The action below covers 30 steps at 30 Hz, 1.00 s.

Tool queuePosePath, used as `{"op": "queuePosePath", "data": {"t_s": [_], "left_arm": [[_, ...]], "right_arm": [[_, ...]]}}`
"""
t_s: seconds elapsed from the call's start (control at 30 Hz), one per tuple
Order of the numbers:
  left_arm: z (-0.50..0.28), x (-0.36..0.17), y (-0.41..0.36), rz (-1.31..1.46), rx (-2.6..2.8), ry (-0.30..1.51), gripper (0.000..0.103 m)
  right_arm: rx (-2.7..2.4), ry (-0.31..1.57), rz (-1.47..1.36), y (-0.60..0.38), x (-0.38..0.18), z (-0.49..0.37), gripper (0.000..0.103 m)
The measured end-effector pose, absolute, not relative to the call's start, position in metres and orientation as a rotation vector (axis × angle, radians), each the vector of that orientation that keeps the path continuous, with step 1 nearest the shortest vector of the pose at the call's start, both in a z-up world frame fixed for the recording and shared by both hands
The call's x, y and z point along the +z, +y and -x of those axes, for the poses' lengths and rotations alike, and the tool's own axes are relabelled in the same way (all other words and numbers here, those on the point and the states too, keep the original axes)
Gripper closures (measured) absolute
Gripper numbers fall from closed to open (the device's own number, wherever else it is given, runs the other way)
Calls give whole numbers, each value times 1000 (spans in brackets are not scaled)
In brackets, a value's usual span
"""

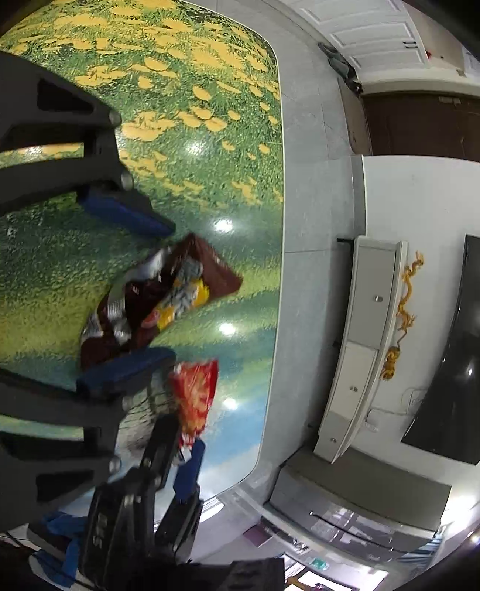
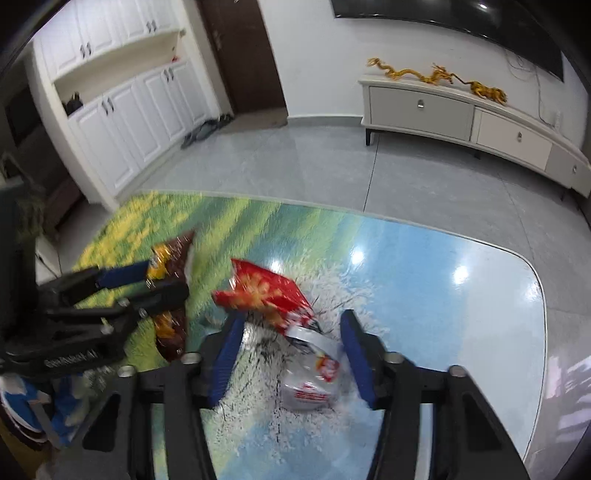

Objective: Collect trash
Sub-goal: 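Grasp the brown chip bag with the left tool while the right tool grasps the red chip bag, then carry both chip bags over the bin and open both tools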

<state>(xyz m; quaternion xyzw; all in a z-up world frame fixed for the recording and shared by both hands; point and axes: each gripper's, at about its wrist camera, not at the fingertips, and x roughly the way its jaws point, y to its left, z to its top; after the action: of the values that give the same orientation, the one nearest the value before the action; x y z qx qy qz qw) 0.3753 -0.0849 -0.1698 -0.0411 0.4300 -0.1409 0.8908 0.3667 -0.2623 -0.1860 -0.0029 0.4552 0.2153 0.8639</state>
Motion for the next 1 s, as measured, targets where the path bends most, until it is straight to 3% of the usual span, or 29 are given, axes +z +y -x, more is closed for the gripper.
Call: {"op": "queuePosePath", "data": {"t_s": [0.07, 0.13, 0.37, 0.43, 0.77, 1.0], "left_arm": [[-369, -171, -85, 81, -300, 890, 64], [-357, -170, -83, 82, -307, 880, 71], [-301, -159, -75, 79, -346, 862, 88], [-284, -153, -77, 56, -349, 855, 99], [-197, -106, -78, 32, -403, 781, 99], [-156, -88, -101, -21, -471, 754, 99]], "right_arm": [[448, 948, 31, -260, -188, -360, 78], [450, 947, 44, -260, -188, -348, 82], [430, 926, -6, -274, -177, -288, 83], [416, 913, -32, -280, -167, -266, 83], [292, 825, -83, -330, -115, -149, 83], [203, 793, -151, -370, -109, -82, 83]]}}
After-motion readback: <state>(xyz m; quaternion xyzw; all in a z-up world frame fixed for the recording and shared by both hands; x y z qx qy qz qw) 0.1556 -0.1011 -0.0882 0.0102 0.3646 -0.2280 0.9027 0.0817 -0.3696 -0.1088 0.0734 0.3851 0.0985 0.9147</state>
